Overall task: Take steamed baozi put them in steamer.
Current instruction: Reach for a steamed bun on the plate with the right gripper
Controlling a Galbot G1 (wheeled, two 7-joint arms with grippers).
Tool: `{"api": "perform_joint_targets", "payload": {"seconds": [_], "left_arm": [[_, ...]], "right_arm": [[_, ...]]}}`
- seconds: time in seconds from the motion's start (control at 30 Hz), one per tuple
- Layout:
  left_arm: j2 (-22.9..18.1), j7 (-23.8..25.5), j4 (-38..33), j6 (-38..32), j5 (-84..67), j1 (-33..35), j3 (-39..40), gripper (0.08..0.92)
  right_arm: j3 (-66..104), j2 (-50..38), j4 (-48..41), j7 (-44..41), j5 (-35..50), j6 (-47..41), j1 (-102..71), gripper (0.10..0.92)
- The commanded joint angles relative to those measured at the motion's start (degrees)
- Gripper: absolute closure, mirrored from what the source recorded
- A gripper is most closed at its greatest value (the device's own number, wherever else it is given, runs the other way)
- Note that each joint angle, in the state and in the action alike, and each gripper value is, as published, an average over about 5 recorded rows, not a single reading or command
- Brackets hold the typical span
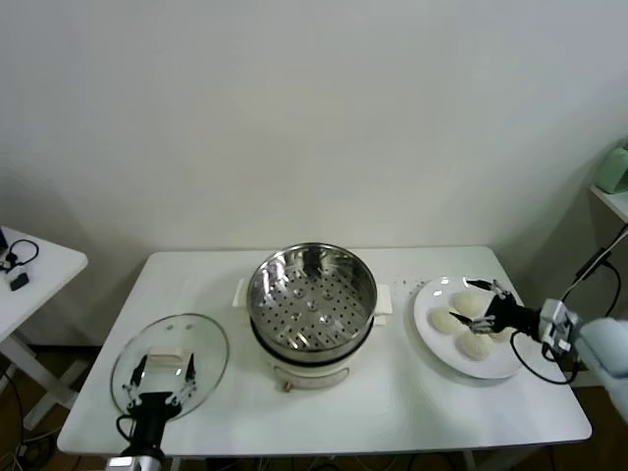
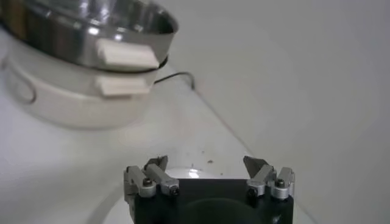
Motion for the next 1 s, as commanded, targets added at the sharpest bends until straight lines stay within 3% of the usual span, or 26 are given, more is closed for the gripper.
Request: {"api": "perform_joint_targets", "payload": {"seconds": [0.03, 0.3, 0.67, 1.0], "left_arm": [[0.46, -0.64, 0.14, 0.84, -0.32, -0.29, 0.12, 0.177], [0.39, -1.26, -1.48, 3.38, -5.17, 0.18, 0.14, 0.177], [0.58, -1.48, -1.58, 4.33, -7.62, 0.11, -0.74, 0.177], [0.53, -1.74, -0.73, 4.47, -8.09, -0.24, -1.24, 0.177]], "right_arm": [[-31.06, 0.15, -24.45, -24.26, -14.55, 6.66, 39.31, 0.203], [-34.89, 9.75, -35.18, -26.72, -26.41, 9.31, 44.95, 0.203], [-24.68, 22.88, -43.66, -22.11, -36.69, 10.22, 38.73, 0.203], [-16.87, 28.19, -49.36, -16.08, -48.18, 13.12, 35.83, 0.203]]}}
